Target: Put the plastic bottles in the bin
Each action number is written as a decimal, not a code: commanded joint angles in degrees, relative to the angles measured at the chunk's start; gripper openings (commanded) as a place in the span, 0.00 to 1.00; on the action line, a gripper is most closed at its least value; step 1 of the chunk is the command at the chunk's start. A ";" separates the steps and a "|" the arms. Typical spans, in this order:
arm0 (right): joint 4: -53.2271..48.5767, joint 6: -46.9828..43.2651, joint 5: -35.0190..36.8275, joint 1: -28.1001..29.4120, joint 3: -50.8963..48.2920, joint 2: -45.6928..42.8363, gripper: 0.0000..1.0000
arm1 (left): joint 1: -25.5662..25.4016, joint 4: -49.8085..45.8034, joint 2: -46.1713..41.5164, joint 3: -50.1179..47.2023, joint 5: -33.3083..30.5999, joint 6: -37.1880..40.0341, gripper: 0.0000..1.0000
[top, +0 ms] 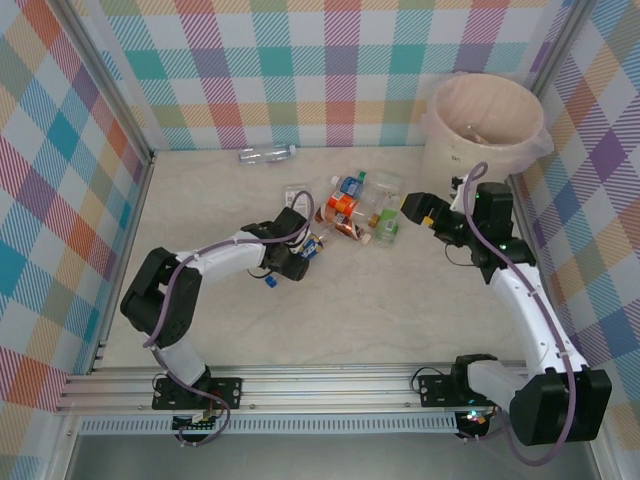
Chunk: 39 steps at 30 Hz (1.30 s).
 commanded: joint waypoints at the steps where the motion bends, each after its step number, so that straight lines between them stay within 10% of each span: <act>1: 3.96 2.45 -1.54 2.67 -1.46 0.07 1.00 | -0.33 0.94 -4.48 1.20 5.94 -2.75 0.38; 16: 20.16 9.24 -9.59 9.94 -0.81 7.53 1.00 | -0.31 17.09 -9.45 4.80 32.02 -18.19 0.36; 25: 25.01 11.35 -2.68 12.74 -0.11 11.22 1.00 | -0.45 27.69 -10.56 3.76 43.63 -26.43 0.36; 39: 34.93 11.63 -4.37 14.48 4.88 18.39 1.00 | -2.14 27.47 -10.07 5.06 46.17 -26.65 0.36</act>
